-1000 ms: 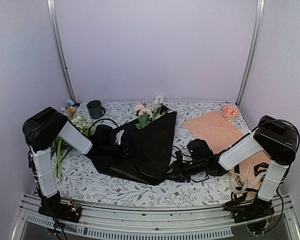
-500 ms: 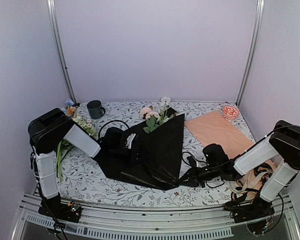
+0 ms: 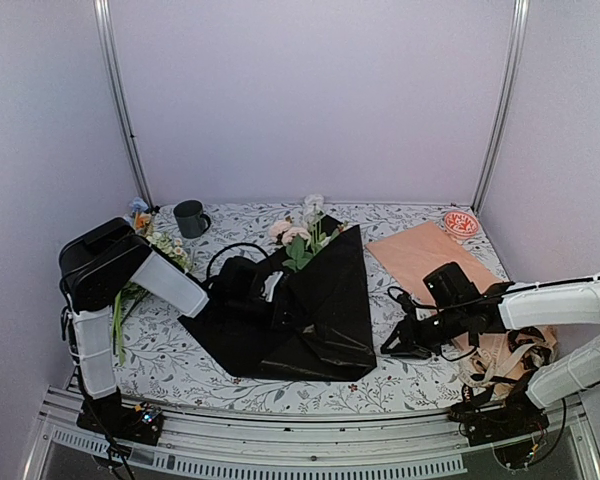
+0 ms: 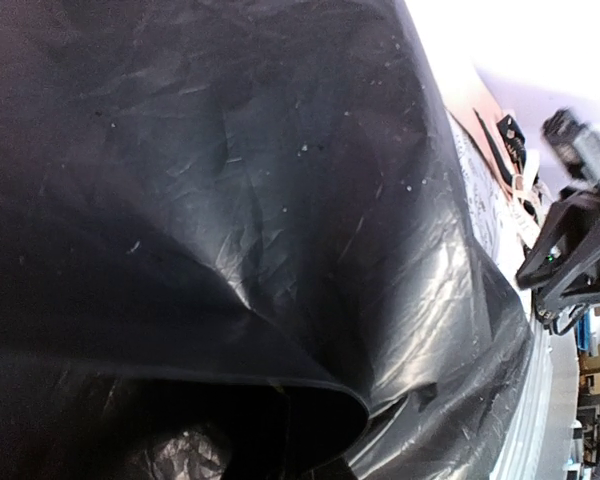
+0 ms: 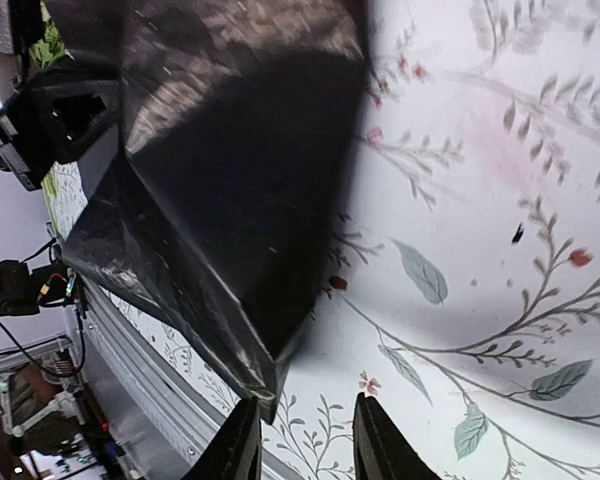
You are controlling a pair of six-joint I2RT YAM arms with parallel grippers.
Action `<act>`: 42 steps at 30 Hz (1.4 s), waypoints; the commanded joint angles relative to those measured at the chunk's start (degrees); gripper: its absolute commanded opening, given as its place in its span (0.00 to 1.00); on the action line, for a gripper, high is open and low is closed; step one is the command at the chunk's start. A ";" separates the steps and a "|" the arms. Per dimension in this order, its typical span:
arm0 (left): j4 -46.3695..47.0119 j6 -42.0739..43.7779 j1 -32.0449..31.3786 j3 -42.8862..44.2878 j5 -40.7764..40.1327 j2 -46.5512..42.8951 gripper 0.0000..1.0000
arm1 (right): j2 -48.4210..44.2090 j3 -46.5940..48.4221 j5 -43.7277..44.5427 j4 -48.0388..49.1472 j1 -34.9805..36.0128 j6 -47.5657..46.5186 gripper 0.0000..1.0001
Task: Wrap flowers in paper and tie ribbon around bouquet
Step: Press the fold line on the 2/3-folded wrapping paper.
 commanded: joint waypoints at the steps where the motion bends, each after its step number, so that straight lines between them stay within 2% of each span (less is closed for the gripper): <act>1: 1.16 -1.58 -0.52 -2.24 -0.48 0.90 0.00 | -3.74 9.81 8.66 -13.52 -0.18 -6.99 0.32; 3: 1.82 -2.04 -0.49 -3.01 -0.84 0.38 0.00 | -2.54 12.06 5.61 -9.62 0.27 -7.88 0.30; 6: 0.85 -1.84 -0.57 -3.03 -2.00 -0.34 0.00 | 3.90 13.12 -3.65 1.10 1.28 -8.68 0.25; 12: -1.10 -1.80 -0.56 -2.67 -2.51 -0.66 0.00 | 15.21 11.07 -11.06 13.47 3.69 -8.76 0.10; 15: -3.16 -1.59 -0.60 -1.86 -3.20 -0.46 0.00 | 16.00 5.53 -9.34 14.10 3.69 -8.16 0.07; 20: -5.11 -1.02 -0.63 -0.50 -4.35 0.52 0.00 | 10.06 -4.82 -5.38 11.80 3.34 -6.48 0.06; 23: -6.03 -0.26 -0.59 0.50 -4.36 0.28 0.00 | 7.12 -6.49 -5.96 7.99 2.84 -5.48 0.06; 26: -7.02 1.55 -0.72 1.32 -4.36 -0.91 0.00 | 4.22 -2.10 -5.90 -0.26 1.44 -7.00 0.07; 30: -8.21 4.53 -0.65 1.94 -4.66 -3.92 0.00 | 3.20 10.53 -8.18 -6.31 0.21 -12.61 0.09; 37: -8.73 5.05 -0.71 1.86 -4.00 -4.57 0.00 | 18.59 29.77 -11.11 -6.20 -0.47 -20.69 0.09; 42: -7.58 3.94 -1.12 -0.02 -5.18 -5.77 0.00 | 28.31 30.41 -12.32 1.20 -2.99 -20.11 0.08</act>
